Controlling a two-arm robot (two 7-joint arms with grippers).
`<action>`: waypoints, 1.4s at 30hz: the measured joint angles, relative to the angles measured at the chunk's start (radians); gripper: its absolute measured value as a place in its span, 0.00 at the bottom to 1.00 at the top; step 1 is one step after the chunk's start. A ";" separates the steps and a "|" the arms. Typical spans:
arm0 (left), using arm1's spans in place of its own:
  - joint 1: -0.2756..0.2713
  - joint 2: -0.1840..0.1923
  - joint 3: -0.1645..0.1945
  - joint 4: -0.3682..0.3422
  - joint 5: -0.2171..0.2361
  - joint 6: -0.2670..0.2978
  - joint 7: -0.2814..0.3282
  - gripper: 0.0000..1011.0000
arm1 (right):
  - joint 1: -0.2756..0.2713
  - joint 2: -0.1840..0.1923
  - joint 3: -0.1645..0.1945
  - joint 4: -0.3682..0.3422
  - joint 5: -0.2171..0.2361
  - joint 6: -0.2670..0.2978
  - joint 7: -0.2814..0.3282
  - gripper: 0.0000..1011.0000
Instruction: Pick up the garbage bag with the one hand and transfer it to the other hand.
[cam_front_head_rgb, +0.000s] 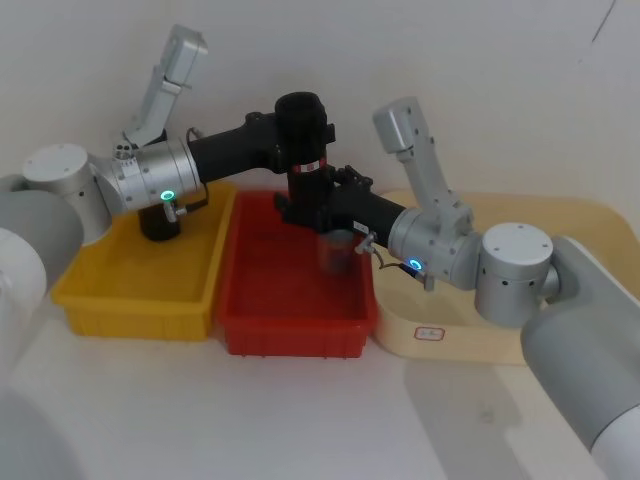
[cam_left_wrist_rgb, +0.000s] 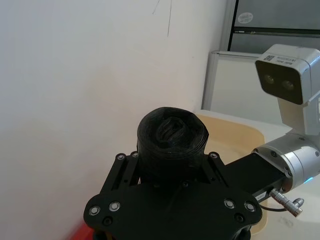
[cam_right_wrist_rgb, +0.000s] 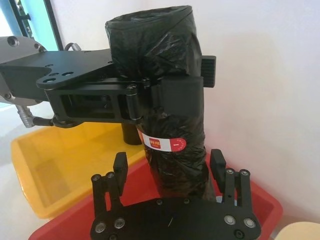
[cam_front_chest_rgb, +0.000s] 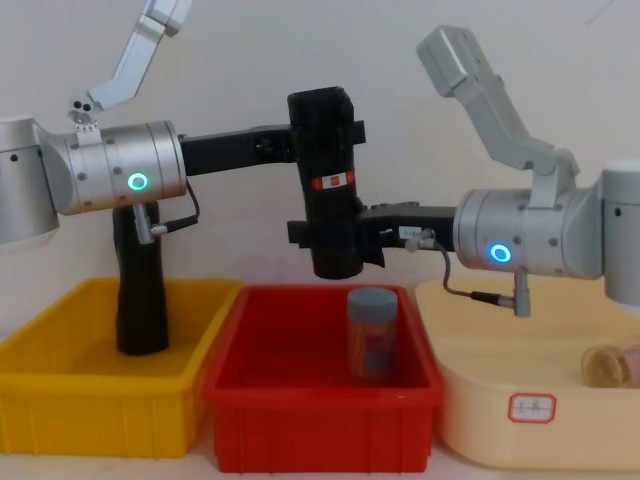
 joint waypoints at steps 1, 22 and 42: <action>0.000 0.000 0.000 0.000 0.000 0.000 0.000 0.40 | 0.003 -0.004 -0.001 0.007 -0.003 -0.003 0.000 0.99; 0.000 0.000 0.000 0.000 0.000 0.000 0.000 0.40 | 0.034 -0.036 -0.002 0.064 -0.031 -0.030 0.002 0.99; 0.000 0.000 0.000 0.000 0.000 0.000 0.000 0.40 | 0.059 -0.060 0.009 0.115 -0.047 -0.044 0.009 0.99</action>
